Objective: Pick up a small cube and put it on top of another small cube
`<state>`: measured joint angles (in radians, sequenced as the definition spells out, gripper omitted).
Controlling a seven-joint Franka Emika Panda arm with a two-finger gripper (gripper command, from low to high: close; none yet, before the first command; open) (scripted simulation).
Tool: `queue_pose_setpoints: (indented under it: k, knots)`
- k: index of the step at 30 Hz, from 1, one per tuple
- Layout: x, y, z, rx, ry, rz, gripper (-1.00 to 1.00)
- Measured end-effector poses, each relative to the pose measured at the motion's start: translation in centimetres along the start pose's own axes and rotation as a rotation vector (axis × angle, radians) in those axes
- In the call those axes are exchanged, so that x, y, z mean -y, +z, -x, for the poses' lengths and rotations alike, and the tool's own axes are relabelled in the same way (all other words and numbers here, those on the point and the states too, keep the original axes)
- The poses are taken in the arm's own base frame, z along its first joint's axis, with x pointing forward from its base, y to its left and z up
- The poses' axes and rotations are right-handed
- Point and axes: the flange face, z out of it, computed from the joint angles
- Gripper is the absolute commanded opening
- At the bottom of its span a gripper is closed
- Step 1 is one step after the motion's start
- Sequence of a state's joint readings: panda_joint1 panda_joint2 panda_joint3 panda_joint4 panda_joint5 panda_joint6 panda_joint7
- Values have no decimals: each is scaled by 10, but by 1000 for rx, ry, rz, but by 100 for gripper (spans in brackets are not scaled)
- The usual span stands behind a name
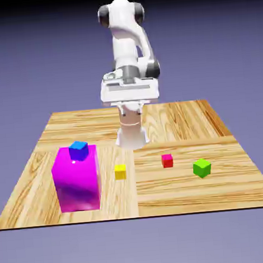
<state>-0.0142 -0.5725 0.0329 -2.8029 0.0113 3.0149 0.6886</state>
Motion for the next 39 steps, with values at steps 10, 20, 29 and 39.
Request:
queue_pose_setpoints:
  k: [10, 20, 29, 39]
  knots:
    - [19, 2, 8, 70, -452, 129, 0]
    - [34, 17, 26, 227, -892, 229, 0]
    - [41, 41, 51, 444, -1267, 264, 0]
    - [39, 77, 89, 758, -1642, 197, 0]
